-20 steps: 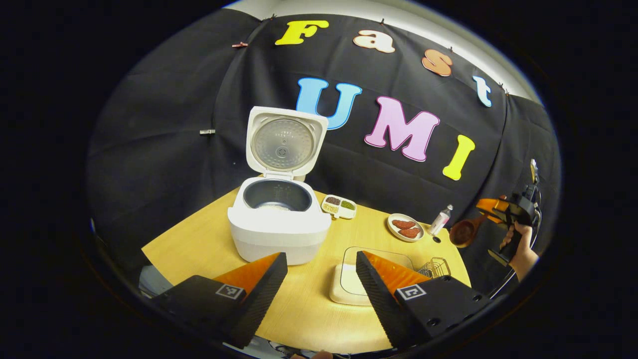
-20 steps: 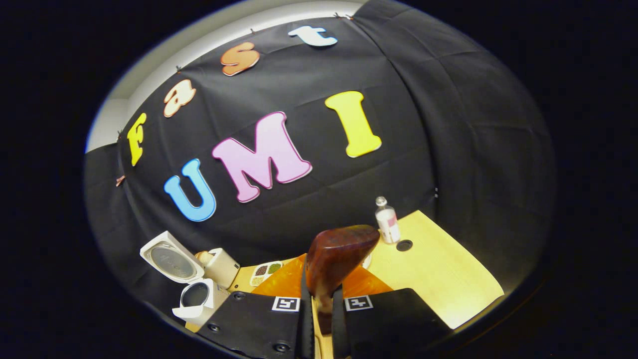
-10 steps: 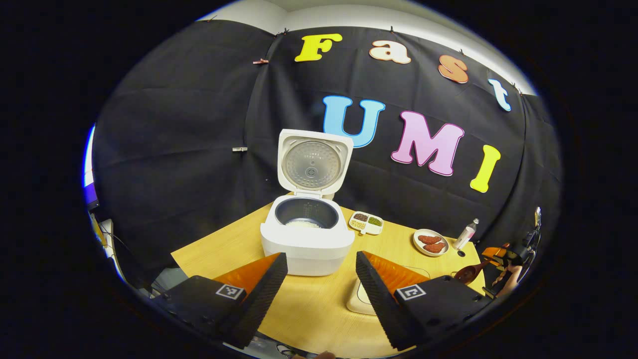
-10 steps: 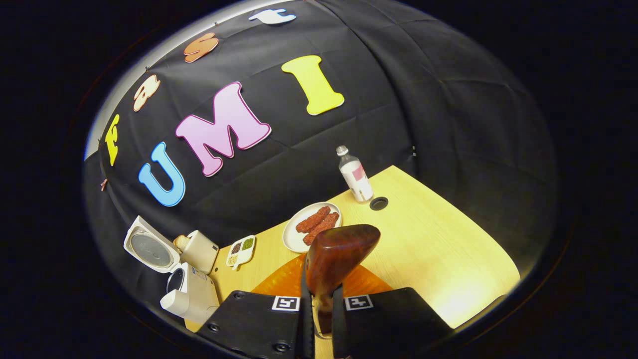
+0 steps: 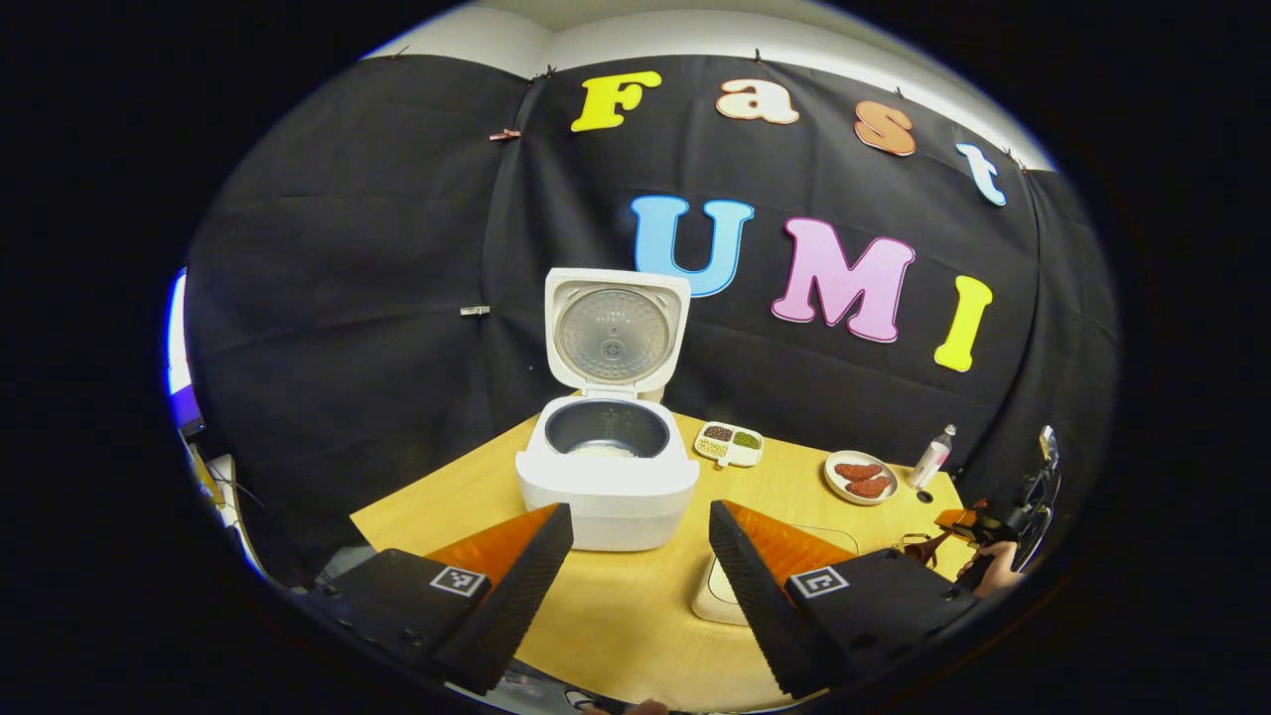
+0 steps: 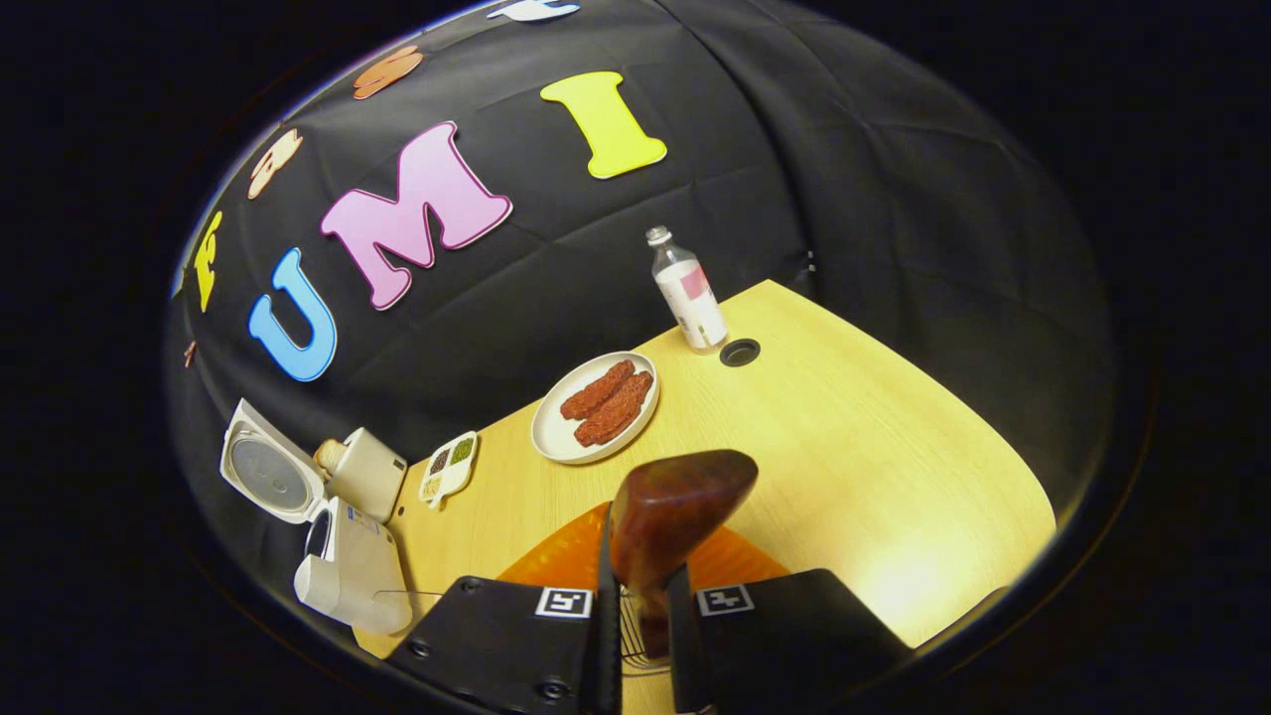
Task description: Close the left gripper, press the button to open the rice cooker; take a wooden spoon from the chopstick holder with the right hand, scoop a spoonful of rice and pour it into the rice cooker, then put the wooden spoon back into the chopstick holder.
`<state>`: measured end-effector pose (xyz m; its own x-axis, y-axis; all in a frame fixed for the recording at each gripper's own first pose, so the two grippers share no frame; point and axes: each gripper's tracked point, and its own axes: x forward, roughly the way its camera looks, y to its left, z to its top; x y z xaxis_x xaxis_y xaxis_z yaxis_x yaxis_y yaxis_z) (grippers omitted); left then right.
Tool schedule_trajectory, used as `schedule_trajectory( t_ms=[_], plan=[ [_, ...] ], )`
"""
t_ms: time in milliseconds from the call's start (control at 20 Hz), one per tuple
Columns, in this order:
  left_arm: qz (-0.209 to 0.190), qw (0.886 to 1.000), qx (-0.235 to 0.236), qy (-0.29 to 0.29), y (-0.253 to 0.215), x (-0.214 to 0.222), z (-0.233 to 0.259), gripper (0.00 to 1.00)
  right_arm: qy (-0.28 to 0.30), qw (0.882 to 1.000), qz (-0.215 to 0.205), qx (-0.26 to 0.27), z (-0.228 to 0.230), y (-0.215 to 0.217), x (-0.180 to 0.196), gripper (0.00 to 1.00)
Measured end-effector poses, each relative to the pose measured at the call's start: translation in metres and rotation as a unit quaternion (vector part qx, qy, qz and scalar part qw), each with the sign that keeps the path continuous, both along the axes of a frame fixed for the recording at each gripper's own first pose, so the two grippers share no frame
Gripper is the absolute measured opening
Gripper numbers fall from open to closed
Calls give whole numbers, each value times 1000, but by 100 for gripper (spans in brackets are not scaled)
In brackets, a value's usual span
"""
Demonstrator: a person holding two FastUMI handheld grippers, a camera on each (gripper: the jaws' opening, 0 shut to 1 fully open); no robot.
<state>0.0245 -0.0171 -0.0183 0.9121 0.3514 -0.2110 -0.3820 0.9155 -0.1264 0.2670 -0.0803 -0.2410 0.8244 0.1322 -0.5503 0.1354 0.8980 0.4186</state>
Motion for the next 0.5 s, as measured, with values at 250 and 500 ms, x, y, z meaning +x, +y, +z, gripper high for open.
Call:
schedule_trajectory(
  t_ms=[250, 500],
  plan=[
    [-5, 1000, 1, -28, 9, 6, 14, 95, -6, 1000, 2, -9, 8, 0, -6, 70],
    [-19, 998, 30, -53, 28, 30, 40, 95, -20, 999, -28, -41, 29, -25, -25, 92]
  ],
)
